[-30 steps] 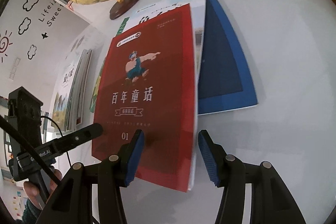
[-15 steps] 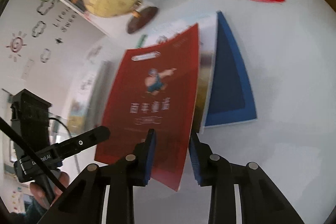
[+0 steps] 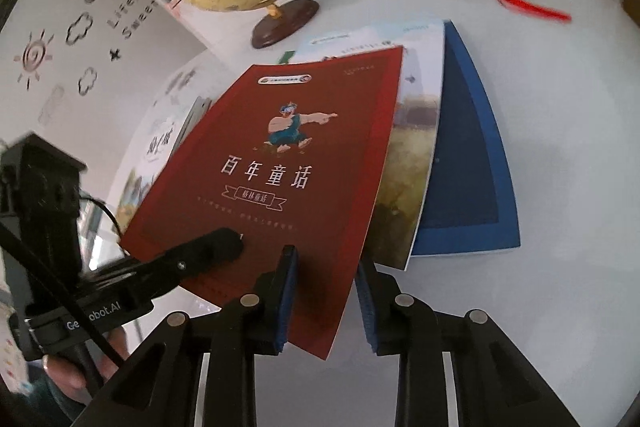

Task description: Organize books

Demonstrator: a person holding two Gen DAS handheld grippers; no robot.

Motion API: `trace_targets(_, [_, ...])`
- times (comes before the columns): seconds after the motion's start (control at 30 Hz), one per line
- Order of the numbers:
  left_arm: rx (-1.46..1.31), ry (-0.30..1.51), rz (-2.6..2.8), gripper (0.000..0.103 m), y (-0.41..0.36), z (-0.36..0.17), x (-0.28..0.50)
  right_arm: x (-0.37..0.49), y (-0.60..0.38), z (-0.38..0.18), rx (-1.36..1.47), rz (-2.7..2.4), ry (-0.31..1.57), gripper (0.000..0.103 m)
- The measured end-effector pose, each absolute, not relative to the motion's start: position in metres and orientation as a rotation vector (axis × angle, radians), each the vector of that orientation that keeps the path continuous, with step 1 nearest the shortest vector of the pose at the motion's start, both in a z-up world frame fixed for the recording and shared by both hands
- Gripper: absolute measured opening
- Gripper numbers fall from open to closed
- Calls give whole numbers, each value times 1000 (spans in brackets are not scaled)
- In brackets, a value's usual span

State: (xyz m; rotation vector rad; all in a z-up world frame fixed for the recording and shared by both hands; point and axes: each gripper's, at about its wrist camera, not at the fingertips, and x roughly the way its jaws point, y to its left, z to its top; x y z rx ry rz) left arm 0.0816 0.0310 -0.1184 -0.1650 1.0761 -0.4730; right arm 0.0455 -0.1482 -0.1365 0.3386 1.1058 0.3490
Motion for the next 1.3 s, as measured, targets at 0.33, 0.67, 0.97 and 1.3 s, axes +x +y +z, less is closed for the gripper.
trace_targets(0.33, [-70,962,-457,22,40,-78,72,45,-134,-100,264,373,1009,27])
trace_targets(0.67, [-105,870,-434,22,85,-38,66,42,-92,-56,221,405,932,27])
trace_targets(0.97, [-127,731,-355,22,157,21,61,49,-29,0,200,488,816,27])
trace_targets(1.3, [-176,733,-286,22,235,13,68,68,58,11,156,571,811,28])
